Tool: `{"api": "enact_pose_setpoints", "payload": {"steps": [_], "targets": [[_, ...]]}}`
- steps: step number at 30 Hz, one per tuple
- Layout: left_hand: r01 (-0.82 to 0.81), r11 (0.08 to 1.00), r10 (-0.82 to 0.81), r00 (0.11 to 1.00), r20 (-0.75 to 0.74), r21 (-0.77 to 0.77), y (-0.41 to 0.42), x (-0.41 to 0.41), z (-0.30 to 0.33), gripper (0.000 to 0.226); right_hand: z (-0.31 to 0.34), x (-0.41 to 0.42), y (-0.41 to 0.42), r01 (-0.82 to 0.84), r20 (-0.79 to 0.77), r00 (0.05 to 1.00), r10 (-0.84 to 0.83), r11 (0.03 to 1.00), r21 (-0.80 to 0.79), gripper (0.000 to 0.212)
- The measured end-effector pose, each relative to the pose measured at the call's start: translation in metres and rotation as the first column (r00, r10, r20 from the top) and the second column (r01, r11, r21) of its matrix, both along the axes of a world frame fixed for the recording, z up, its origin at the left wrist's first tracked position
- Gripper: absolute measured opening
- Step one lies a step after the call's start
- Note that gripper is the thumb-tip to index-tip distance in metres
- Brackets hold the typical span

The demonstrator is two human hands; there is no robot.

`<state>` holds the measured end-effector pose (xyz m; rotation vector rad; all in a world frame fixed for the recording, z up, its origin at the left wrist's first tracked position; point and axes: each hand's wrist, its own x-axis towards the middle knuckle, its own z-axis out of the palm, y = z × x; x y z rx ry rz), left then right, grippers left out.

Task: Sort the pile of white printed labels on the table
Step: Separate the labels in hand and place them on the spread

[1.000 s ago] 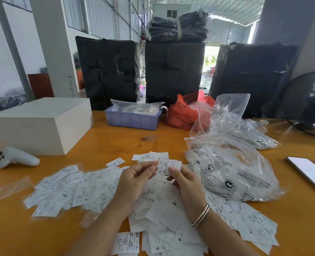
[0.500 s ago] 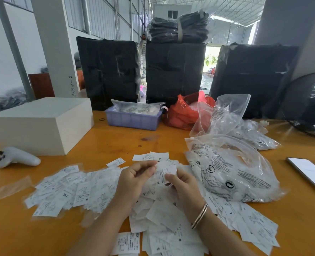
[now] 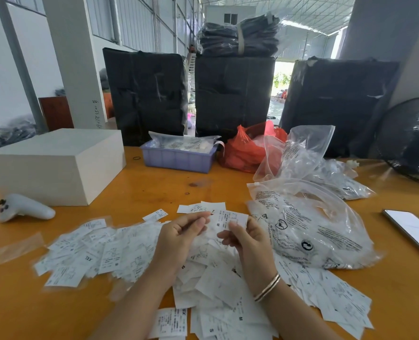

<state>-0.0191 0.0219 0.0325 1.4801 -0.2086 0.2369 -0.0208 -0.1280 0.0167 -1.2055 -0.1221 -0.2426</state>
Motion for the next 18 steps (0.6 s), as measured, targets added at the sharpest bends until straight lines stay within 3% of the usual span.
{"api": "enact_pose_setpoints", "payload": {"steps": [18], "targets": [[-0.02,0.999,0.019,0.999,0.033,0.028,0.002,0.0008,-0.0001,0.033,-0.0034,-0.0045,0.0003,-0.078,0.027,0.996,0.084,0.982,-0.169,0.003]]}}
